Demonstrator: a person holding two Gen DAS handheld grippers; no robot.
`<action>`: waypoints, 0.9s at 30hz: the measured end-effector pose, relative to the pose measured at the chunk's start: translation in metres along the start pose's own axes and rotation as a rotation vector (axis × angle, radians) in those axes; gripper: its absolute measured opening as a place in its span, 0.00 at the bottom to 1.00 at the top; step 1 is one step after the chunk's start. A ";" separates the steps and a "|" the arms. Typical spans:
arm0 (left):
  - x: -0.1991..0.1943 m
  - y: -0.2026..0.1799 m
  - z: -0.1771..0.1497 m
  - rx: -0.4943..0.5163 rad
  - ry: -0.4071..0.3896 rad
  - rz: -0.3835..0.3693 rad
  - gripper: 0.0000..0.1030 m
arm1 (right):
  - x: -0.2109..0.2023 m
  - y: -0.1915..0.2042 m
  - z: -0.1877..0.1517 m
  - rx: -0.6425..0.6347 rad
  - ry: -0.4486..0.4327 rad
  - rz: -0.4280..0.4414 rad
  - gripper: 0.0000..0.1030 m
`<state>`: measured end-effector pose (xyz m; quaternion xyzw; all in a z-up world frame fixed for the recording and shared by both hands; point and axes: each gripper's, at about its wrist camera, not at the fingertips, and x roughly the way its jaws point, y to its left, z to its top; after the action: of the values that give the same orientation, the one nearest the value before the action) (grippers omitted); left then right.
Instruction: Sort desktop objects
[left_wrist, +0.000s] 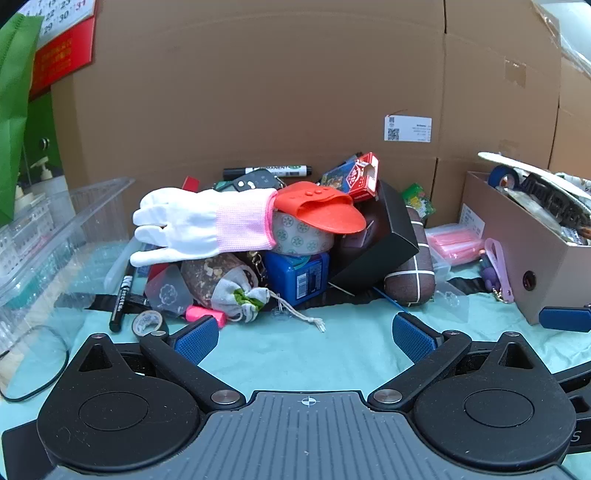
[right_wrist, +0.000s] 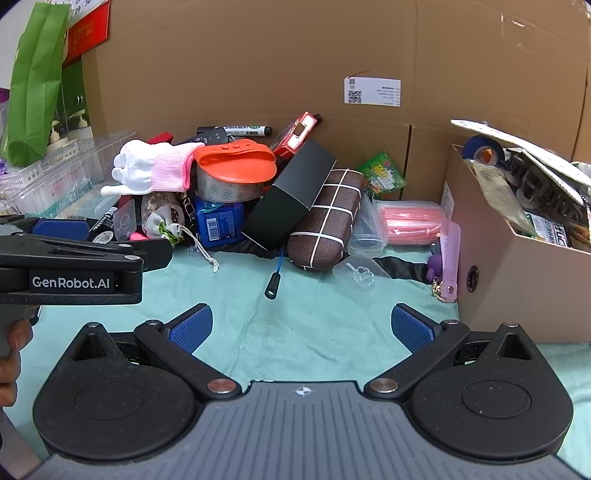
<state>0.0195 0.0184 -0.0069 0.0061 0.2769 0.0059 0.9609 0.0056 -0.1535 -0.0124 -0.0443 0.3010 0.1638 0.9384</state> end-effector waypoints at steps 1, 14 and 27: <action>0.001 0.000 0.000 0.001 0.001 0.000 1.00 | 0.001 0.000 0.000 -0.002 0.001 0.001 1.00; 0.018 0.008 0.000 -0.021 0.031 -0.026 1.00 | 0.018 -0.002 0.006 -0.009 0.021 0.015 1.00; 0.042 0.050 0.028 -0.118 -0.013 -0.047 1.00 | 0.040 0.019 0.039 -0.227 -0.128 0.096 0.99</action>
<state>0.0690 0.0685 -0.0048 -0.0570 0.2700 -0.0006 0.9612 0.0511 -0.1169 -0.0038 -0.1249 0.2220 0.2440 0.9357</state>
